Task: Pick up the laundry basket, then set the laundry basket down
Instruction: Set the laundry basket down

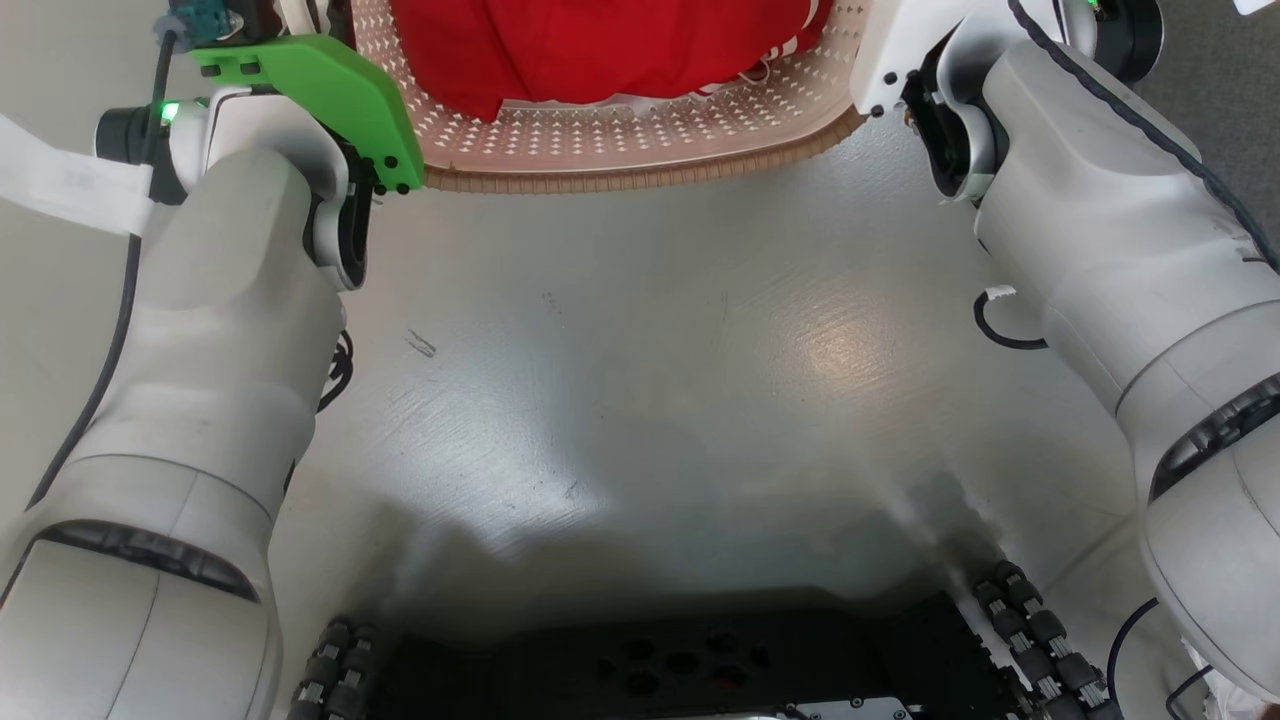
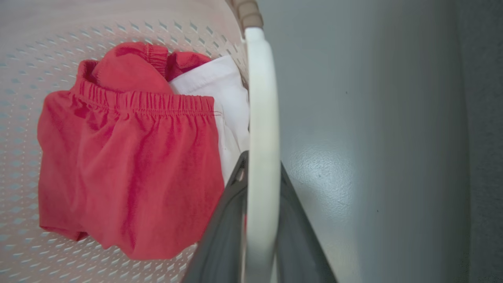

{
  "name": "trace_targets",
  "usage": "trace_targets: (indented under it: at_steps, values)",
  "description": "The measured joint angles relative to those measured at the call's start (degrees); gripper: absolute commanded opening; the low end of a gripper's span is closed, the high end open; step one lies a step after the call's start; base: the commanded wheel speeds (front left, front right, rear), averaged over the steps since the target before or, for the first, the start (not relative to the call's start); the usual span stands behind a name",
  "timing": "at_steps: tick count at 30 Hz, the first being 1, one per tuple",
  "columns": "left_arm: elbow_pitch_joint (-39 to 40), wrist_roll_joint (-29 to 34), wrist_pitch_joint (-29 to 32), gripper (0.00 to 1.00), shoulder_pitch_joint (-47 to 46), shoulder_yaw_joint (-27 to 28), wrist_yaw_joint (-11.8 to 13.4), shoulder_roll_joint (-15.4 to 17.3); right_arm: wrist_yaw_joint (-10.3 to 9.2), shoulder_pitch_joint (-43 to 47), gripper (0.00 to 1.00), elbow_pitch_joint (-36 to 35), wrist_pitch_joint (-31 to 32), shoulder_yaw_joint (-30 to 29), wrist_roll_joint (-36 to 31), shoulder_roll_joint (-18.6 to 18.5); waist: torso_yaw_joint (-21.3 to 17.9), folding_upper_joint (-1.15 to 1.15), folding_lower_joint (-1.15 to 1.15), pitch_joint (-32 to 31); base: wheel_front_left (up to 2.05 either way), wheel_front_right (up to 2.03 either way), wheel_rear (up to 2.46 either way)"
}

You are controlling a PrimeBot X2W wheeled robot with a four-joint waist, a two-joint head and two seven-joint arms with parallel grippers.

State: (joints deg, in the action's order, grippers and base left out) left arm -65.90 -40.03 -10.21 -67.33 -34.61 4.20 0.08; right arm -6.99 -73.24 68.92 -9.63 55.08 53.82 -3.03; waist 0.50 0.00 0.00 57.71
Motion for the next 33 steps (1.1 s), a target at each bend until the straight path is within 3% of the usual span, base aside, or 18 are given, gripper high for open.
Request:
trace_targets:
  at_steps: [2, 4, 5, 6, 8, 9, 10, 11, 12, 33]
  values:
    - [-0.23, 0.0, -0.03, 0.05, -0.24, 0.01, -0.01, 0.0, 0.0, -0.15, 0.18, 0.12, -0.41, 0.1, -0.01, 0.07, 0.01, 0.0, 0.0, 0.09, 0.0, 0.0, 0.0]
    - [-0.42, 0.0, -0.19, 0.18, -0.32, 0.02, -0.08, -0.01, 0.0, -0.27, 0.31, 0.25, -0.44, 0.18, -0.16, 0.08, 0.02, 0.0, 0.0, 0.16, 0.0, 0.0, 0.0]
    - [-0.51, 0.0, -0.19, 0.29, -0.36, 0.01, -0.1, -0.01, -0.03, -0.32, 0.4, 0.33, -0.58, 0.16, -0.4, 0.02, 0.02, 0.0, 0.0, 0.19, 0.0, 0.0, 0.0]
    - [-0.81, 0.0, -0.18, 0.32, -0.44, 0.0, -0.11, 0.08, -0.04, -0.46, 0.59, 0.44, -0.89, 0.18, -0.42, -0.15, 0.02, 0.0, 0.0, 0.22, 0.0, 0.0, 0.0]
    - [-1.16, 0.0, -0.19, 0.36, -0.46, 0.01, -0.12, 0.09, -0.07, -0.68, 0.82, 0.57, -1.0, 0.18, -0.42, -0.16, 0.01, 0.0, 0.0, 0.29, 0.0, 0.0, 0.0]
    - [-1.32, 0.0, -0.19, 0.47, -0.47, 0.02, -0.13, 0.11, -0.07, -0.75, 0.99, 0.64, -1.0, 0.18, -0.42, -0.2, 0.01, 0.0, 0.0, 0.31, 0.0, 0.0, 0.0]
    - [-1.45, 0.0, -0.19, 0.52, -0.48, 0.01, -0.14, 0.12, -0.07, -0.77, 1.0, 0.71, -1.01, 0.18, -0.42, -0.21, 0.01, 0.0, 0.0, 0.33, 0.0, 0.0, 0.0]
    - [-1.6, 0.0, -0.22, 0.86, -0.51, 0.01, -0.14, 0.19, -0.08, -0.77, 1.0, 0.85, -1.1, 0.18, -0.42, -0.23, 0.01, 0.0, 0.0, 0.35, 0.0, 0.0, 0.0]
    - [-1.76, 0.0, -0.47, 1.0, -0.52, 0.01, -0.15, 0.32, -0.08, -0.78, 1.0, 0.98, -1.38, 0.18, -0.42, -0.36, 0.01, 0.0, 0.0, 0.36, 0.0, 0.0, 0.0]
    - [-2.35, -0.02, -3.49, 1.0, -0.73, 0.76, -1.27, 0.59, 0.46, -0.81, 1.0, 1.76, -3.69, -0.08, -0.43, -0.65, 0.48, 0.0, 0.0, -3.45, 0.0, 0.0, 0.0]
